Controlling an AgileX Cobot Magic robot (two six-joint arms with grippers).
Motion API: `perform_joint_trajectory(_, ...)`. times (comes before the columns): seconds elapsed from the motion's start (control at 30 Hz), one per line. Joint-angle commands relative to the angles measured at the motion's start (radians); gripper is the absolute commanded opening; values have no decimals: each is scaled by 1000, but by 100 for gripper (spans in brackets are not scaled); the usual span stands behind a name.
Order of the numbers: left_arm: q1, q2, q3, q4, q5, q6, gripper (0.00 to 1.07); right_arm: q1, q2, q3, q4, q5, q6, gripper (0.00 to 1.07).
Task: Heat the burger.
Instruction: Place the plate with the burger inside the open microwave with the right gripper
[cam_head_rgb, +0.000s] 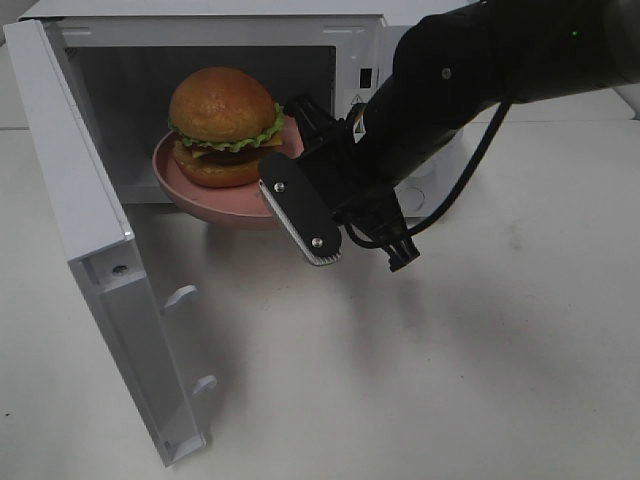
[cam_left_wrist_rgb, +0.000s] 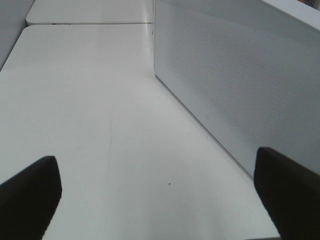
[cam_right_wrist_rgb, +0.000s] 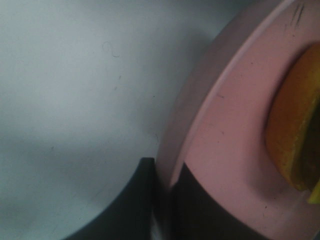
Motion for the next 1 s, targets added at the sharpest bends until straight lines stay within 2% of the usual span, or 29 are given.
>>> perform_joint_trajectory(0.03, 2, -22, 5, -5, -11, -5, 100, 4, 19, -56, -5, -21, 11, 0)
perform_joint_trajectory(0.3, 2, -22, 5, -5, -11, -5, 100, 4, 68, -120, -24, 3, 42, 0)
perform_joint_trajectory(0.37, 2, -22, 5, -5, -11, -5, 100, 4, 101, -186, -38, 45, 84, 0)
perform_joint_trajectory(0.53, 2, -22, 5, -5, -11, -5, 100, 15, 140, -261, -95, 78, 118, 1)
perform_joint_trajectory(1.0, 2, -22, 5, -5, -11, -5, 100, 15, 259, -448, -102, 148, 190, 1)
